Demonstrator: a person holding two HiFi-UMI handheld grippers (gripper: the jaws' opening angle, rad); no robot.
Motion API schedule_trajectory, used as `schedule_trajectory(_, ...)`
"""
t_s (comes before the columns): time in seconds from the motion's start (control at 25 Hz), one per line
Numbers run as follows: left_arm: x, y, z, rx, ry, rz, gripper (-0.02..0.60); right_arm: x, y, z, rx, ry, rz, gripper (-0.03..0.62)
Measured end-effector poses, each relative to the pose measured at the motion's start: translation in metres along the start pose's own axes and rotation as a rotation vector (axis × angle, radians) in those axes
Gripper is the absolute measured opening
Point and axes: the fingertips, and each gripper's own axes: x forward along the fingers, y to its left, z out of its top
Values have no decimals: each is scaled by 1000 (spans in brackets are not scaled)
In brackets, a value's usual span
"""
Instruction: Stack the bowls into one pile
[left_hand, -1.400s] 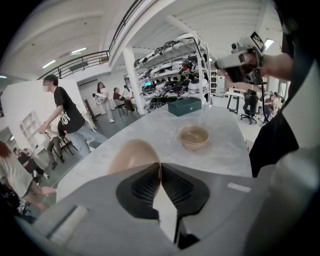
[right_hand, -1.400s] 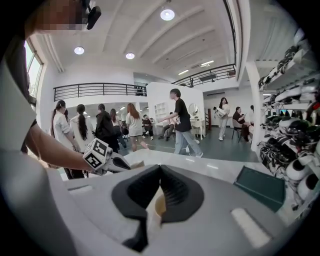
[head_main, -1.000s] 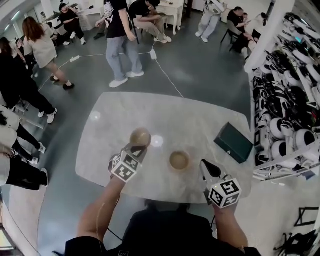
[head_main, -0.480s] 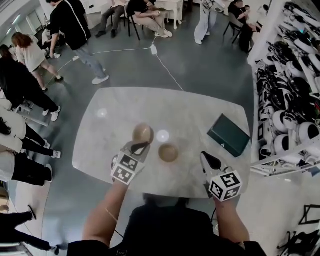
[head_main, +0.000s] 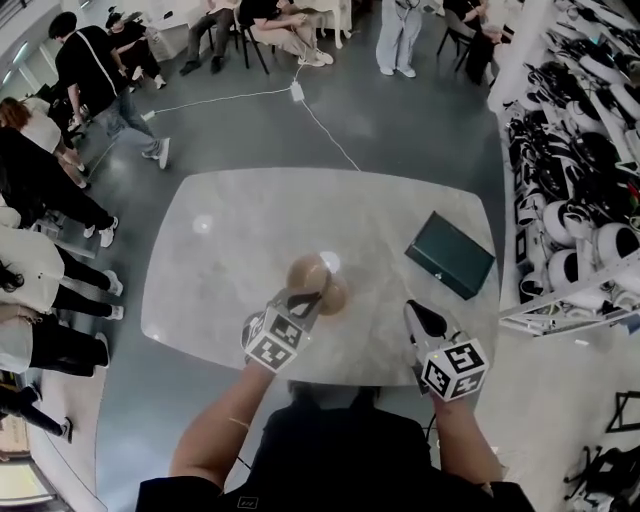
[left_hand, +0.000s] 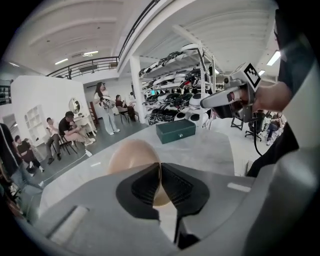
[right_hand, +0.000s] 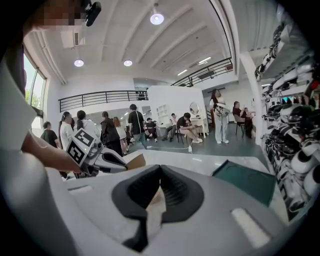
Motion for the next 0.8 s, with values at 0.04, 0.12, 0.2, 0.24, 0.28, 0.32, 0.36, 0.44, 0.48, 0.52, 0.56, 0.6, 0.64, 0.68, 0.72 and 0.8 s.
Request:
schedule_trajectory(0.04, 5, -5, -1, 11, 10, -11, 21, -2, -2, -1, 2, 1, -4, 5)
schedule_trajectory(0.12, 17, -11, -6, 40, 33, -29, 21, -5, -7, -4, 5, 2, -15, 5)
schedule_trajectory(0.2, 29, -13, -13, 67, 62, -42, 21, -6, -10, -6, 10, 3, -24, 5)
schedule_trajectory(0.24, 33, -14, -17, 77, 75, -50, 21, -6, -10, -7, 14, 4, -26, 5)
schedule_trajectory(0.28, 37, -15, -20, 84, 88, -60, 21, -7, -10, -7, 16, 4, -28, 5)
schedule_trajectory(0.32, 40, -16, -23, 91, 98, -71, 21, -7, -9, -8, 18, 4, -30, 5)
schedule_trajectory(0.36, 43, -17, -26, 99, 108, -84, 21, -7, -7, -8, 20, 5, -31, 5)
schedule_trajectory(0.44, 49, -21, -30, 124, 131, -109, 21, -8, -7, -10, 23, 7, -34, 5)
schedule_trajectory(0.48, 52, -23, -32, 140, 144, -120, 21, -9, -8, -11, 25, 9, -36, 5)
schedule_trajectory(0.52, 56, -26, -34, 158, 158, -131, 21, -10, -9, -12, 28, 11, -38, 5)
schedule_trajectory(0.56, 60, -28, -36, 175, 171, -141, 21, -11, -11, -14, 30, 12, -40, 5)
schedule_trajectory(0.6, 64, -31, -38, 194, 186, -150, 21, -12, -13, -15, 32, 13, -43, 5)
schedule_trajectory(0.64, 68, -32, -41, 214, 201, -158, 21, -13, -16, -15, 34, 14, -46, 5)
schedule_trajectory(0.68, 71, -34, -43, 235, 216, -165, 21, -15, -18, -15, 36, 15, -49, 5)
schedule_trajectory(0.72, 74, -35, -46, 256, 233, -173, 21, -16, -21, -15, 38, 15, -52, 5)
schedule_trajectory(0.8, 79, -38, -52, 302, 265, -190, 21, -17, -24, -16, 40, 16, -56, 5)
